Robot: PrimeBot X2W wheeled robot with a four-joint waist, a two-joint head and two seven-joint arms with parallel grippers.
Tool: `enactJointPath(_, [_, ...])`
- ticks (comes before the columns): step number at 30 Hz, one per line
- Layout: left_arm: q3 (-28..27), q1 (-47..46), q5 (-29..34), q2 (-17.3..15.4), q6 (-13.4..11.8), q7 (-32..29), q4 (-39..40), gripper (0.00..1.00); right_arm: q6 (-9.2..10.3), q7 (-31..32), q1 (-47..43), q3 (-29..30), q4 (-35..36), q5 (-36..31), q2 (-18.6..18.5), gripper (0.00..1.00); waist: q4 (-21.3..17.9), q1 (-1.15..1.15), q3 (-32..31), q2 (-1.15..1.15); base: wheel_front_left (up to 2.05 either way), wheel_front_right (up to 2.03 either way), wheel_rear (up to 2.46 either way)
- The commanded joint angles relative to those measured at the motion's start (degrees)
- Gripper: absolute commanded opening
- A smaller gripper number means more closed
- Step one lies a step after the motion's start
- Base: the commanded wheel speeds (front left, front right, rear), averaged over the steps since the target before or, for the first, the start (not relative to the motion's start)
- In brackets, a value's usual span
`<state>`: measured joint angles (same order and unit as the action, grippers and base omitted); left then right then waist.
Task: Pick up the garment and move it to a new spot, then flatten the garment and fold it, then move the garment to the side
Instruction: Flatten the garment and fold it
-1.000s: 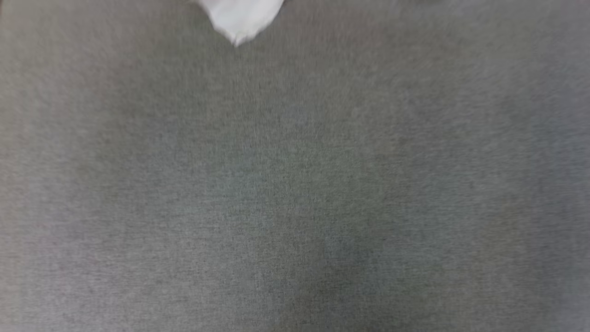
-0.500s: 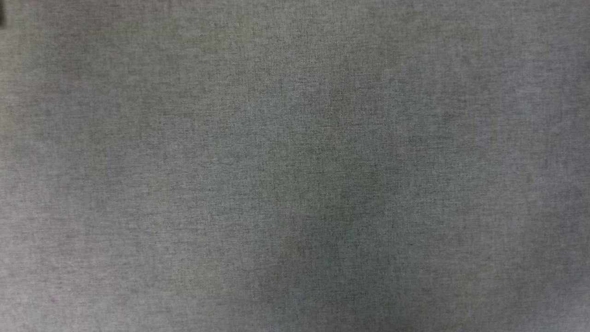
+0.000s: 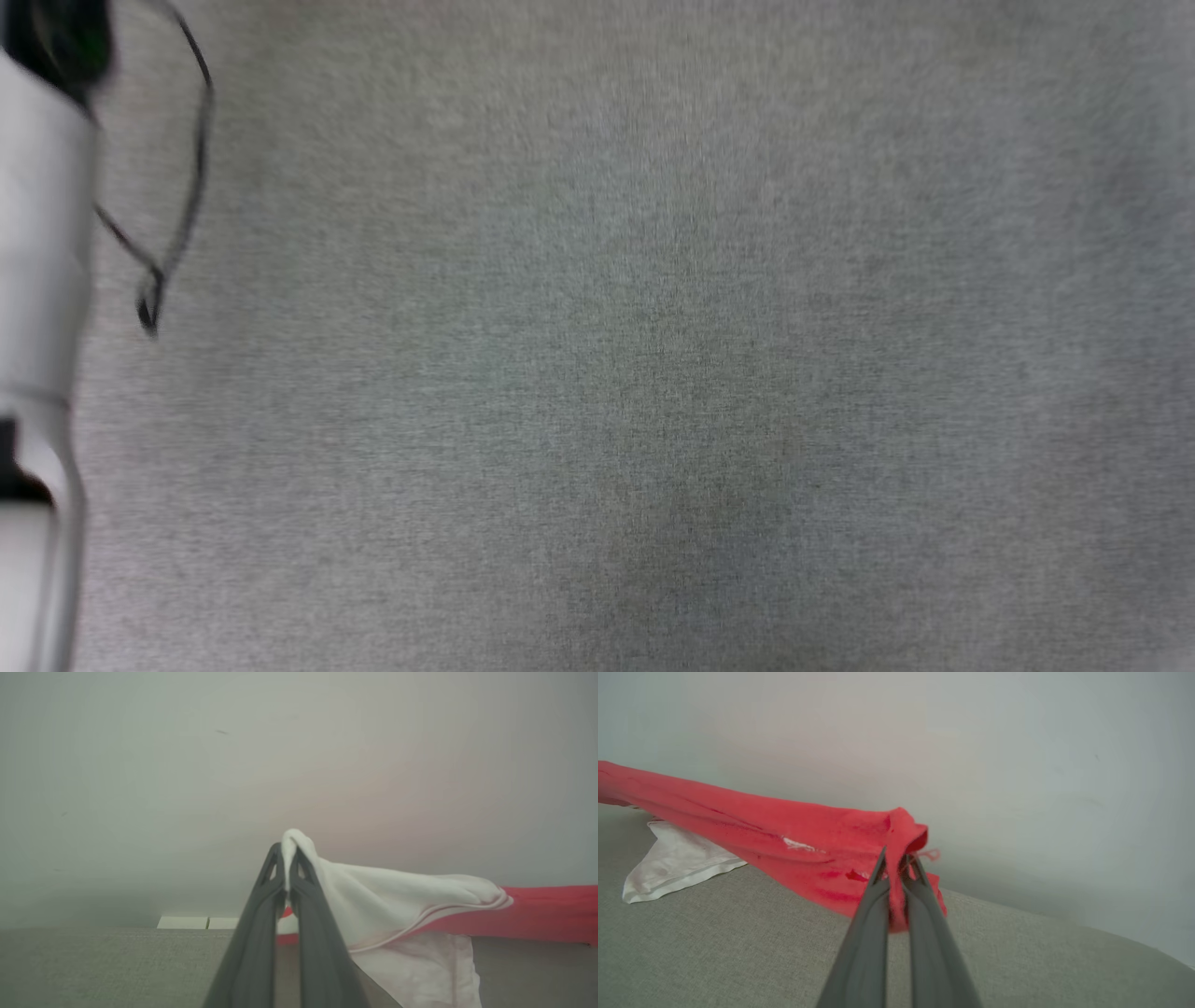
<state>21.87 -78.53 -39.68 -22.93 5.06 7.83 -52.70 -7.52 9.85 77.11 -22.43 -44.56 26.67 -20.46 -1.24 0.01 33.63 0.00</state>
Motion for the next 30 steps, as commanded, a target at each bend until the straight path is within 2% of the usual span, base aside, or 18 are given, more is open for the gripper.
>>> enactJointPath(1, [-0.13,4.48,-0.94,-0.34,0.34,0.75,0.82,0.0,0.06,-0.47,-4.0,-0.64,1.09,1.53,-1.1,0.0,0.74,-0.01,-4.67,0.0,0.0,0.0,0.0])
enactJointPath(4, [-0.88,13.71,-2.76,-0.8,0.39,2.19,2.64,0.0,0.06,-1.57,-11.47,-1.48,3.25,4.05,-2.53,0.0,0.9,-0.01,-8.93,0.0,0.0,0.0,0.0])
enactJointPath(9, [-2.09,30.41,-5.04,-2.3,-2.13,3.68,8.72,0.0,0.08,-3.15,-24.82,-0.94,7.15,6.98,-5.21,0.0,1.34,-0.01,-15.64,0.0,0.0,0.0,0.0])
enactJointPath(11, [-2.43,33.79,-5.64,-2.39,-2.7,3.86,10.47,0.0,0.09,-3.5,-27.44,-0.62,8.04,7.13,-5.79,0.0,1.54,-0.01,-16.86,0.0,0.0,0.0,0.0])
enactJointPath(15, [-3.75,47.94,-7.5,-4.03,-6.82,3.34,18.78,0.0,0.1,-3.54,-37.96,1.64,11.6,7.24,-7.22,0.0,2.07,-0.01,-21.05,0.0,0.0,0.0,0.0])
enactJointPath(21, [-5.97,66.58,-10.42,-6.52,-14.6,0.24,33.85,0.0,0.17,-1.42,-53.2,7.66,17.74,6.44,-7.06,0.0,2.96,-0.01,-26.04,0.0,0.0,0.0,0.0])
enactJointPath(25, [-6.98,76.65,-12.13,-7.91,-19.57,-2.83,43.54,0.0,0.17,2.33,-63.58,12.57,23.6,5.11,-4.94,0.0,3.46,-0.01,-28.41,0.0,0.0,0.0,0.0])
enactJointPath(30, [-8.02,85.72,-13.59,-9.66,-24.63,-6.11,53.72,0.0,0.14,9.66,-75.28,19.05,32.83,2.75,-1.11,0.0,4.02,-0.01,-30.42,0.0,0.0,0.0,0.0])
